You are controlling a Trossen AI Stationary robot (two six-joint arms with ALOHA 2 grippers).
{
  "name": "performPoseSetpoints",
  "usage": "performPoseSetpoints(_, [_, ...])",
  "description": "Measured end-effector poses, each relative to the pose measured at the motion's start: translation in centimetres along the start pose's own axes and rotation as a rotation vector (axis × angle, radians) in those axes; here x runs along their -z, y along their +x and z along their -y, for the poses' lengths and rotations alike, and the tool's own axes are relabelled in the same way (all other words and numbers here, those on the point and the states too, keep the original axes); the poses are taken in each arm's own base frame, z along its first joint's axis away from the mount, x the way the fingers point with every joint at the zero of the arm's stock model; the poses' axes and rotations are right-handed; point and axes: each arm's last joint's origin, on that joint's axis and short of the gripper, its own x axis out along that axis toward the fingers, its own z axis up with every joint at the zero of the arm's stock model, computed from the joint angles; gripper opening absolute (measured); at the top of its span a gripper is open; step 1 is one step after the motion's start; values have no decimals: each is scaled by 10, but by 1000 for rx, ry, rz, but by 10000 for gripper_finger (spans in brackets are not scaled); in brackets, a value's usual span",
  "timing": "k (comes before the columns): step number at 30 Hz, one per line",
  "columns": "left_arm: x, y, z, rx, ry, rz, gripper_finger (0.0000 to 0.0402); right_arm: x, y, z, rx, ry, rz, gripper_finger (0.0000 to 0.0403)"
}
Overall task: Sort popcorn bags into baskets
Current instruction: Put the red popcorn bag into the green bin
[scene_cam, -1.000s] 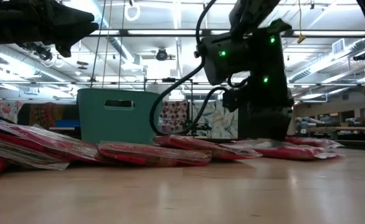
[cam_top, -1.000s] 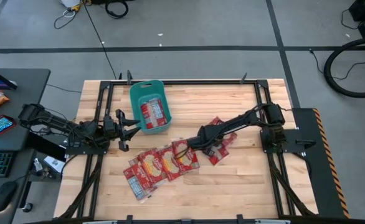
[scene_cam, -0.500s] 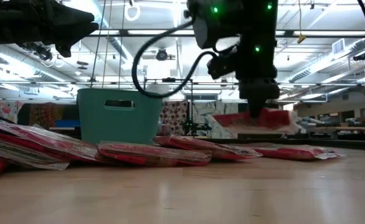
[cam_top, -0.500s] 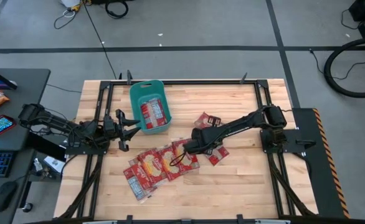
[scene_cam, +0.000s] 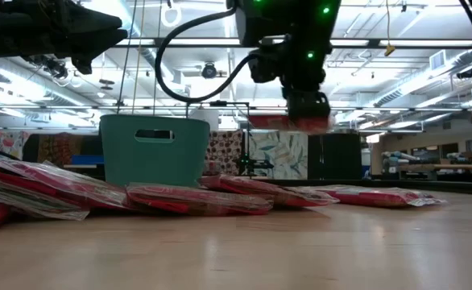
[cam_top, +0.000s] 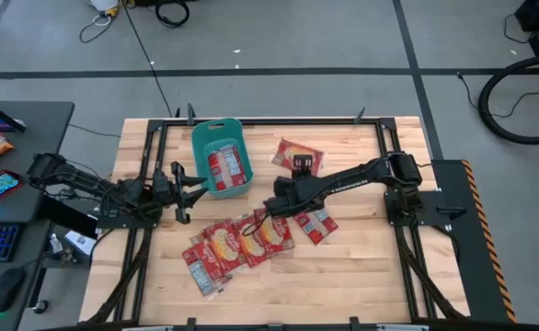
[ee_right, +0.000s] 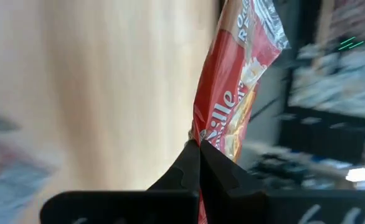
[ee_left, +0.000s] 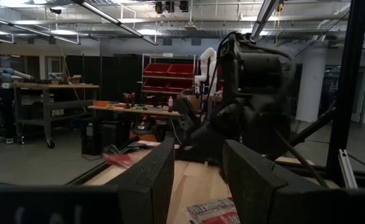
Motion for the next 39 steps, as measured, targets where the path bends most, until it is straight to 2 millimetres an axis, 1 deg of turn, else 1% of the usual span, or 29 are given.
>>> performPoseSetpoints(5, [0, 0, 0, 0, 1, 0, 144, -12, 17, 15, 98, -146, 29, 4])
performPoseSetpoints(11, [0, 0, 0, 0, 1, 0, 144, -27, 41, 36, 201, -272, 32, 4])
performPoseSetpoints(17, [0, 0, 0, 0, 7, 0, 144, -45, 56, 53, 198, -411, 99, 3])
performPoseSetpoints(21, [0, 0, 0, 0, 10, 0, 144, -60, 56, 61, 230, -539, 191, 2])
performPoseSetpoints(24, [0, 0, 0, 0, 10, 0, 144, -69, 51, 61, 210, -718, 336, 2])
performPoseSetpoints(27, [0, 0, 0, 0, 11, 0, 144, -74, 49, 59, 189, -919, 479, 3])
performPoseSetpoints(30, [0, 0, 0, 0, 11, 0, 144, -77, 47, 58, 201, -1055, 564, 4])
performPoseSetpoints(33, [0, 0, 0, -1, 12, 0, 144, -80, 46, 59, 218, -1115, 627, 4])
performPoseSetpoints(39, [0, 0, 0, -1, 12, 0, 144, -82, 45, 60, 235, -1140, 690, 5])
